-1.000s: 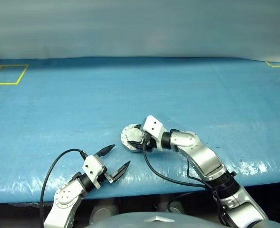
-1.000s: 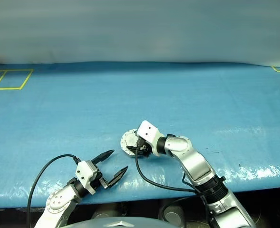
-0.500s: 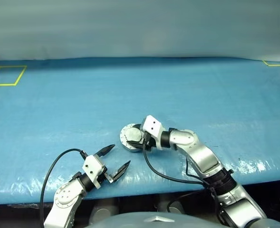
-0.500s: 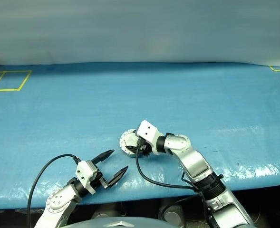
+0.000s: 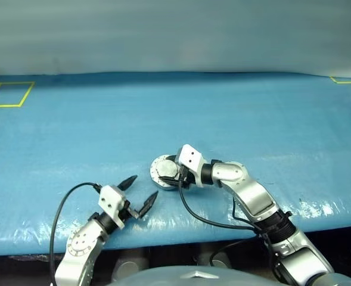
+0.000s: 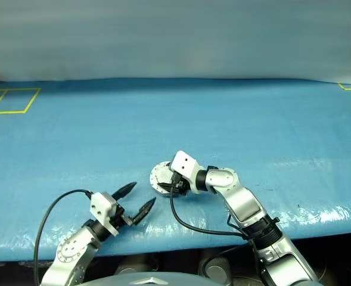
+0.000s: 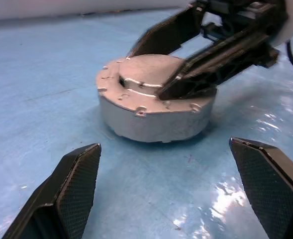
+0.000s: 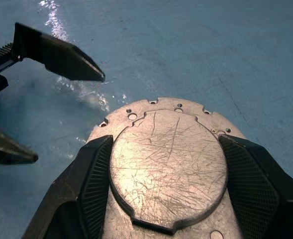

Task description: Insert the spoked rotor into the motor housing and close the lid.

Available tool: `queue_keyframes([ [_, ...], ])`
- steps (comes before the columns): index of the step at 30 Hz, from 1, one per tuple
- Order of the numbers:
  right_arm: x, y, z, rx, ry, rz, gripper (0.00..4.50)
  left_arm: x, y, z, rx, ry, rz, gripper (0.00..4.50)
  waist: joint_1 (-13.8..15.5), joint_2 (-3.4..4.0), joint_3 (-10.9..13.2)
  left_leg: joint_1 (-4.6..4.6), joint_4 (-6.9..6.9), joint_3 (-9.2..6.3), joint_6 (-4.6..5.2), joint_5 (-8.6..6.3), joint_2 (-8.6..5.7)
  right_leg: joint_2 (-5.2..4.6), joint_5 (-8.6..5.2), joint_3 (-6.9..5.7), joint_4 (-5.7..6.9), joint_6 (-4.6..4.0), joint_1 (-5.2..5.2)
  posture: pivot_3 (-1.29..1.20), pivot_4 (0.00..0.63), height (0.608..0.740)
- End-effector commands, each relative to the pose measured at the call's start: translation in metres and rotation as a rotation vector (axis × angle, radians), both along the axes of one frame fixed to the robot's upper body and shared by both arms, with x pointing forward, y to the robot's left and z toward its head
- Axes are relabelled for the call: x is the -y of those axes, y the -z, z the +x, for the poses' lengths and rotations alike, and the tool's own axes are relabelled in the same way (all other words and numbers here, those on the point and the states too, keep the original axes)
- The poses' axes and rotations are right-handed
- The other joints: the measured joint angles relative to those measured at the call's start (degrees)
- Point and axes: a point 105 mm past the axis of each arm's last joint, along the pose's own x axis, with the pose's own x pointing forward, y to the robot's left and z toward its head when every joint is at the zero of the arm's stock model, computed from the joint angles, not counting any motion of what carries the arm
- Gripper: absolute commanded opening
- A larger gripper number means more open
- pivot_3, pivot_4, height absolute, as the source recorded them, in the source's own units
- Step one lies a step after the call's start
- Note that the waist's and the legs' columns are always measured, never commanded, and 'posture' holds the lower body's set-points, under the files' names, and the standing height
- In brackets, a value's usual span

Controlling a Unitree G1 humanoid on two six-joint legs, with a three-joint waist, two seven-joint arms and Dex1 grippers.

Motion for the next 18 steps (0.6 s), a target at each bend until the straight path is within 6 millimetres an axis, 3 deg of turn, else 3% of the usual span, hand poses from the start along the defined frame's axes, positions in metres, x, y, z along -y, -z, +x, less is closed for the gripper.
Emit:
queue_keyframes([
  [1,0.007,0.008,0.005,-0.022,0.049,-0.033,3.03,-0.016,-0.043,0.019,0.024,-0.077,-0.089,4.5,0.0,0.01,0.0,0.02,0.0,-0.02,-0.01,0.0,0.02,0.03,0.0,-0.03,0.01,0.0,0.01,0.0,0.15,0.74],
  [4,0.008,0.008,0.007,-0.018,0.059,-0.034,3.03,-0.019,-0.06,0.027,-0.07,-0.023,-0.24,4.5,-0.1,0.03,0.0,0.13,-0.02,-0.02,0.0,0.0,0.04,0.08,-0.01,-0.04,0.05,-0.02,0.08,0.0,0.15,0.74],
  [7,0.007,0.008,0.008,-0.014,0.068,-0.032,3.03,-0.017,-0.064,0.034,-0.119,-0.008,-0.24,3.88,-0.2,-0.01,0.0,0.13,-0.02,0.02,0.0,0.01,-0.04,0.07,-0.01,-0.02,0.02,-0.02,0.1,0.0,0.15,0.74],
  [11,0.007,0.008,0.008,-0.015,0.077,-0.029,3.03,-0.006,-0.05,0.036,-0.265,0.105,-0.176,2.52,-0.2,-0.02,0.0,0.19,-0.02,0.04,-0.01,0.02,-0.26,0.11,0.0,0.01,0.03,-0.02,0.14,0.0,0.15,0.74],
  [18,0.006,0.008,0.009,-0.007,0.085,-0.032,3.03,0.008,-0.046,0.049,-0.349,0.221,-0.175,0.16,-0.1,-0.02,0.0,0.26,-0.02,0.04,-0.05,0.04,-0.24,0.15,0.0,0.02,0.05,-0.03,0.18,0.0,0.15,0.74],
])
